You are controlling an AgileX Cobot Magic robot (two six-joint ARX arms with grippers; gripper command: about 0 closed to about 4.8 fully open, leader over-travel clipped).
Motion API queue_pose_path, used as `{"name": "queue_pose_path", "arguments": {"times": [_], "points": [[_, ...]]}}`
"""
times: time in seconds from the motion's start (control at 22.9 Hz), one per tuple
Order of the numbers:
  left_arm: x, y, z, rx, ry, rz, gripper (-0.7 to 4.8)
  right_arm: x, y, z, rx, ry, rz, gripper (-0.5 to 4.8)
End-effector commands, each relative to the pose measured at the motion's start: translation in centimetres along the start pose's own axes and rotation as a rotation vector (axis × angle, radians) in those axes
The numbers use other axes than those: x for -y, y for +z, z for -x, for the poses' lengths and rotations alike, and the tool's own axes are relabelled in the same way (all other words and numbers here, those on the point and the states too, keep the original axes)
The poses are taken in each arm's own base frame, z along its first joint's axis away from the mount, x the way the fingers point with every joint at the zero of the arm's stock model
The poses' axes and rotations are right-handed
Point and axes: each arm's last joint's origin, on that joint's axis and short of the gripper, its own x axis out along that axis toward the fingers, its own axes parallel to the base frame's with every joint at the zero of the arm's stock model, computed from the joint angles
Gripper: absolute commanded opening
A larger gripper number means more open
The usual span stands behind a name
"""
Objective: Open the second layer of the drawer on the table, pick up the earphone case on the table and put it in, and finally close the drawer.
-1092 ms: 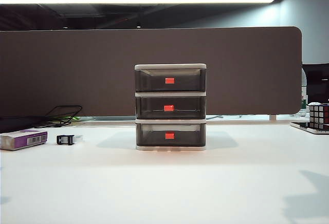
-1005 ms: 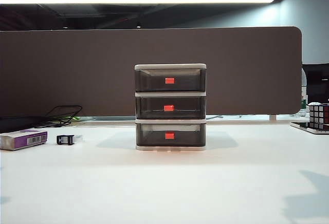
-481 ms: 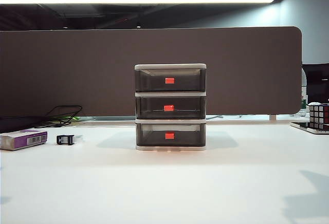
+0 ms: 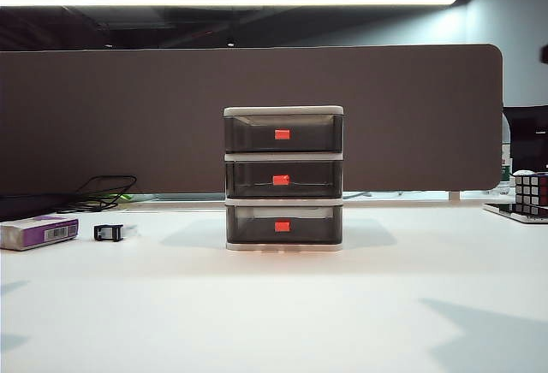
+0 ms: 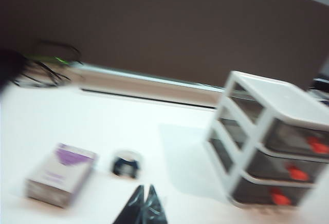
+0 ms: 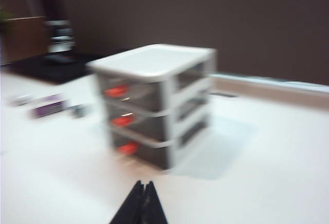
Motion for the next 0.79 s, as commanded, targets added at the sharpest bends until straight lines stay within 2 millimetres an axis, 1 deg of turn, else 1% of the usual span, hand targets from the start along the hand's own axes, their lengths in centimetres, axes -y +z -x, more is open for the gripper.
{"name": "queue_pose_path", "arguments": {"times": [0.04,0.13,0.17,0.31,0.52,0.61,0.79], "points": [[0.2,-0.1,0.0,-0.044,-0.076,0.083,-0.05,-0.4,-0.4,0.0,-0.025,0.150,-0.015,-0.04],[0.3,-0.3,0.0,-0.071,-0.119,0.096,-0.05,-0.5,-0.4,0.0,-0.032,0.187,-0.017,-0.04],[0.5,-0.3,0.1,-0.089,-0.171,0.097,-0.05,-0.6,-0.5,0.0,-0.036,0.204,-0.019,-0.04],[0.7,-0.3,0.1,-0.103,-0.232,0.093,-0.05,-0.6,-0.5,0.0,-0.038,0.204,-0.019,-0.04],[0.7,-0.3,0.1,-0.108,-0.263,0.072,0.00,-0.6,-0.6,0.0,-0.045,0.203,-0.023,-0.04],[1.0,0.2,0.2,-0.090,-0.297,0.057,-0.02,-0.6,-0.8,0.1,-0.067,0.201,-0.048,-0.05],[1.7,2.6,0.3,-0.025,-0.329,-0.018,-0.03,-0.6,-0.9,0.1,-0.083,0.198,-0.071,-0.05]]}}
